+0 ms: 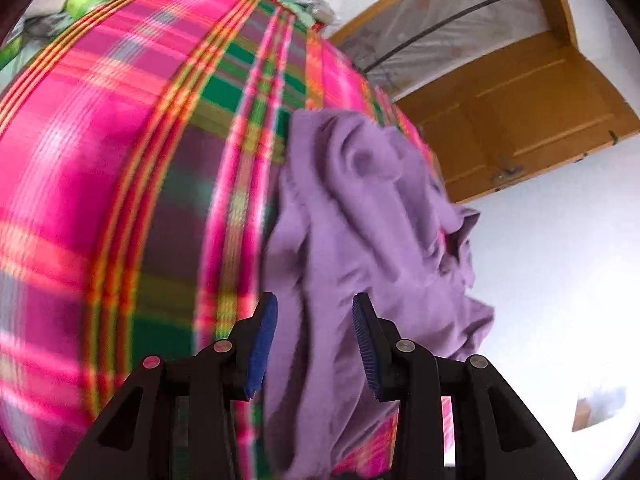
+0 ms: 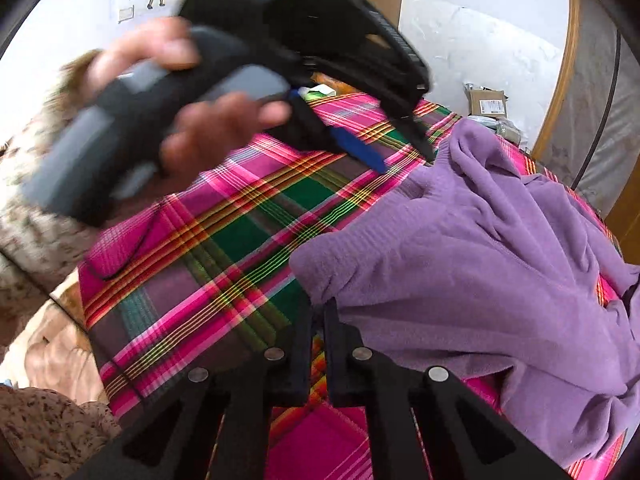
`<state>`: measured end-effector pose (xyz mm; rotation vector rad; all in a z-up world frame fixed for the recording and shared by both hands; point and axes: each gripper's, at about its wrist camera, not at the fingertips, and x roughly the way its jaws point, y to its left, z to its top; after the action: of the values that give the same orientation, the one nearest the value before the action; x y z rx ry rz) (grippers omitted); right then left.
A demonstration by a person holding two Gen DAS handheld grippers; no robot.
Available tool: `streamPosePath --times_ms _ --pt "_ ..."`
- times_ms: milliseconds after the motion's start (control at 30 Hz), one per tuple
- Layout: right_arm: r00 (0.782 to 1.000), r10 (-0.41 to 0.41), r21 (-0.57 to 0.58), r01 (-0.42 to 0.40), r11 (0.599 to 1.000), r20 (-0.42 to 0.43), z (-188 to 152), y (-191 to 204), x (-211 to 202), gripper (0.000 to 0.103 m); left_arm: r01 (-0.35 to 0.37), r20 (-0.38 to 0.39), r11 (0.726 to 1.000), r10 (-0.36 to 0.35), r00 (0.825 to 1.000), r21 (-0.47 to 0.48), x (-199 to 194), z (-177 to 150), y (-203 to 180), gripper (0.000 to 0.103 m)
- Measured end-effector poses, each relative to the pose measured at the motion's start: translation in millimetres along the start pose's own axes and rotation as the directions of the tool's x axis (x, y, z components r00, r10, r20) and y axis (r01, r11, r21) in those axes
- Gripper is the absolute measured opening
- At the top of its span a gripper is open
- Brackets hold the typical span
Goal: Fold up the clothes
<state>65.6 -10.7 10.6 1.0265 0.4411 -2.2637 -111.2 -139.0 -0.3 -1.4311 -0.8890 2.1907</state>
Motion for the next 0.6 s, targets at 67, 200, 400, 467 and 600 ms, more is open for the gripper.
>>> streamPosePath --times_ms 67,200,400,467,600 --pt "1.0 0.011 0.008 -0.011 1.0 0.0 -3.1 -2.6 -1.6 0.005 -0.012 -0.036 1.0 0.013 0.999 0.011 14.2 8.5 -4.5 0.04" --pt "1.0 0.027 0.026 -0.027 0.999 0.004 -8.1 -6.9 -3.8 0.005 -0.011 -0.077 1.0 0.011 0.997 0.001 35.9 18.9 -6.8 0.04" --pt "0.999 0.047 0.048 -0.047 0.998 0.011 -13.8 -13.6 -5.8 0.005 0.018 -0.091 0.998 -0.023 0.996 -0.057 51.3 24.0 -0.7 0.04" --pt "0.999 0.051 0.054 -0.052 0.997 0.012 -15.5 -16.1 -5.6 0.005 0.027 -0.068 0.998 -0.031 0.997 -0.061 49.2 23.5 0.2 0.022" --pt "0.998 0.058 0.058 -0.06 0.997 0.024 -17.4 -18.9 -7.7 0.005 -0.032 0.014 0.999 0.032 0.999 -0.041 31.5 22.8 2.7 0.005"
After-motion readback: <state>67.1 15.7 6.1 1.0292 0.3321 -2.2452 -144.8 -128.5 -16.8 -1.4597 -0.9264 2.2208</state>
